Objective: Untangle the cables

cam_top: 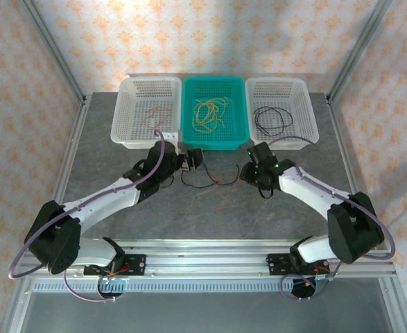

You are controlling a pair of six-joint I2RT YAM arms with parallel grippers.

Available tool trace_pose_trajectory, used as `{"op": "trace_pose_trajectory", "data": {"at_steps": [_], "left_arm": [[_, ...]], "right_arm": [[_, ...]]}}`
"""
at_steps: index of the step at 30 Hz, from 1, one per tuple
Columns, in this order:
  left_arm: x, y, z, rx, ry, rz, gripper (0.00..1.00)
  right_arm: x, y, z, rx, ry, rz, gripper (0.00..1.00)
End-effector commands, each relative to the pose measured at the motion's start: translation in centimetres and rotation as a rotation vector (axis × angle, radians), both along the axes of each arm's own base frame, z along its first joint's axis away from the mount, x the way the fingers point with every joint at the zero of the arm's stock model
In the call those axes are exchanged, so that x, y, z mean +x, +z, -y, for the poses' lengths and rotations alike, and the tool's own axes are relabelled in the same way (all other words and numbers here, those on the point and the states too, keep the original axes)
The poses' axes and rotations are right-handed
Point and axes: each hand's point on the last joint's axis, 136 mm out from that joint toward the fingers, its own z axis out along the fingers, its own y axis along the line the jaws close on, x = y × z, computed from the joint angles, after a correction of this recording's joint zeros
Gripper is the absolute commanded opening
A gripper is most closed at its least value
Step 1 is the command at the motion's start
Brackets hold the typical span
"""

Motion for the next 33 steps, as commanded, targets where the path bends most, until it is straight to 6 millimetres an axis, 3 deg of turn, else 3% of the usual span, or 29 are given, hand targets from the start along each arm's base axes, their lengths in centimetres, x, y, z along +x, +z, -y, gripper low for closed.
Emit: {"op": "trace_pose_trajectory", "data": {"at_steps": [1,8,20,28,33], "left_arm": [[-0.7,0.6,1.2,-0.154,0.02,0.021,0.84],[-1.7,-1.1,2.9,-0.146,-0.007,-0.017,0.84],[-1.0,-1.1,3.6,-0.101,-0.025,-0.025,0.84],[-0.9,-2.2,3.6,-0.077,-0.019,-0.041,0.84],[-1.0,-2.9,4.3,-0.073,-0.032,-0.053,0.84]], "right_arm": [[-0.2,-0.1,-1.0,0.079,-0.045,0.016,0.47],[0.4,-0.8,-4.0,0.204,-0.012,0.022,0.45],[0.2,-4.1,-4.1,0.148,-0.007,-0.071,0.43],[0.6,-4.1,-4.6,0.164,0.003,-0.053,0.25],[0.9,-3.0,-4.0,0.153,-0.006,-0.001,0.1]]}}
